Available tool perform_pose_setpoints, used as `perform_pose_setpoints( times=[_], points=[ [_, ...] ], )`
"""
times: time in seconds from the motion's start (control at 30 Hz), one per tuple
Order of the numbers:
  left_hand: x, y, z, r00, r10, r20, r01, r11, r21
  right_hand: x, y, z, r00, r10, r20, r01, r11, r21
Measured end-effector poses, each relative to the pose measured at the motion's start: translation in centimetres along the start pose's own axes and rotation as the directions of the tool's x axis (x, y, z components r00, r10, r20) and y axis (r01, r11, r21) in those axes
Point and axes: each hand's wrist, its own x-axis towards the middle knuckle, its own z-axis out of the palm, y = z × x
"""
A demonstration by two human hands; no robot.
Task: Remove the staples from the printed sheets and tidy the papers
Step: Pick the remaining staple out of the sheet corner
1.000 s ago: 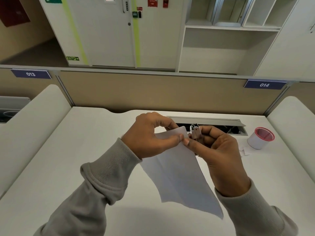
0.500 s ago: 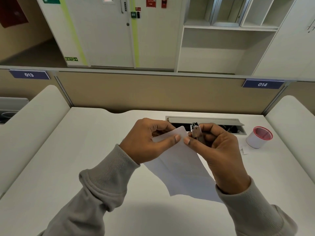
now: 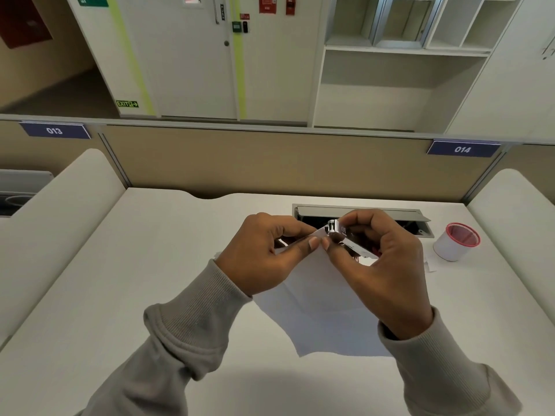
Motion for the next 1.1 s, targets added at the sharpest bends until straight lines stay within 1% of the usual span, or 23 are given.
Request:
perform_pose_setpoints(
  times=[0.2,0.3,0.53,0.83,1.0,1.1],
  points=[
    [-0.3,-0.1,0.0,0.999,-0.033,-0.001,0.033,0.999,0.007,-0.2,-0.2,-0.1,0.998,-0.064,0.0,0.064,0.993,-0.095],
    [-0.4,0.0,0.0,1.0,-0.023,-0.013,0.023,1.0,0.009,-0.4,-0.2,0.0,0.996,-0.089,-0.008,0.087,0.987,-0.137],
    [-0.3,0.3,0.4,0.999,-0.019,-0.032,0.02,1.0,0.022,-0.9,-0.6,0.4,0.982,-0.167,-0.085,0.138,0.952,-0.274],
    [-0.2,0.4,0.7,0.999,-0.026,-0.025,0.027,0.999,0.043,-0.7,-0.4,0.1,0.98,-0.185,-0.069,0.158,0.943,-0.293],
    [-0.1,0.4,0.9,0.998,-0.012,-0.066,0.017,0.997,0.074,-0.5,-0.3,0.0,0.979,-0.185,-0.086,0.155,0.948,-0.276],
    [0.0,0.4,1.0,0.996,0.012,-0.09,-0.005,0.996,0.087,-0.5,-0.1,-0.2,0.983,-0.16,-0.087,0.134,0.958,-0.254]
  ],
)
